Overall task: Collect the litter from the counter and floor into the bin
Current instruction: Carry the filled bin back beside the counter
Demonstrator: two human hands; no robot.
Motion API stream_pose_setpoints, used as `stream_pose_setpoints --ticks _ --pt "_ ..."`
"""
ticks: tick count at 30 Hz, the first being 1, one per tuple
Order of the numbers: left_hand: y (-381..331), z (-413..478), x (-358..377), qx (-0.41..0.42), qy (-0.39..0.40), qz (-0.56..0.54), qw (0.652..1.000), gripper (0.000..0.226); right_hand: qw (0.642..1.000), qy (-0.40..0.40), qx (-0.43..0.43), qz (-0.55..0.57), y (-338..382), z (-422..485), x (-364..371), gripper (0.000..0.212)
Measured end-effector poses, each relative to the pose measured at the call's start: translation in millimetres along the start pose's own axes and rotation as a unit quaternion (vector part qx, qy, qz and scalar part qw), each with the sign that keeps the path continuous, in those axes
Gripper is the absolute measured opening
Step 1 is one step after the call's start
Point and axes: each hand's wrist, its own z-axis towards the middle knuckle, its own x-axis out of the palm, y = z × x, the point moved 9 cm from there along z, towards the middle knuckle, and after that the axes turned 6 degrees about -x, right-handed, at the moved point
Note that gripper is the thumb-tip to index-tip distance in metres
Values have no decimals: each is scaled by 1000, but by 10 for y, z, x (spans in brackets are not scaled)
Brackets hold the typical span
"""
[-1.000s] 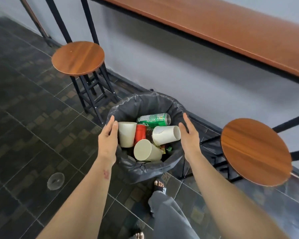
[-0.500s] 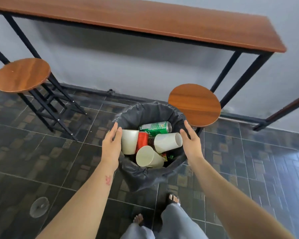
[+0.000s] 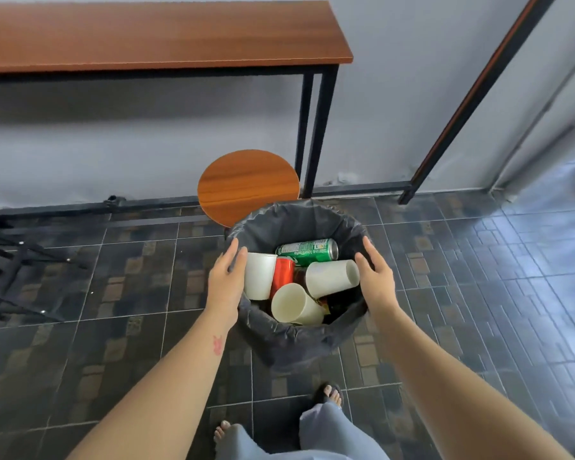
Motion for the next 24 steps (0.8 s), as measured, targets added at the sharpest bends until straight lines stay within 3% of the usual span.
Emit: stream_pose_setpoints --ticks 11,24 --pt "-324 204 1955 -1 72 9 997 47 997 -72 -3 -4 -16 1170 -1427 42" --pt "-777 1421 3362 -45 74 31 996 47 998 -68 11 5 81 3113 -1685 41"
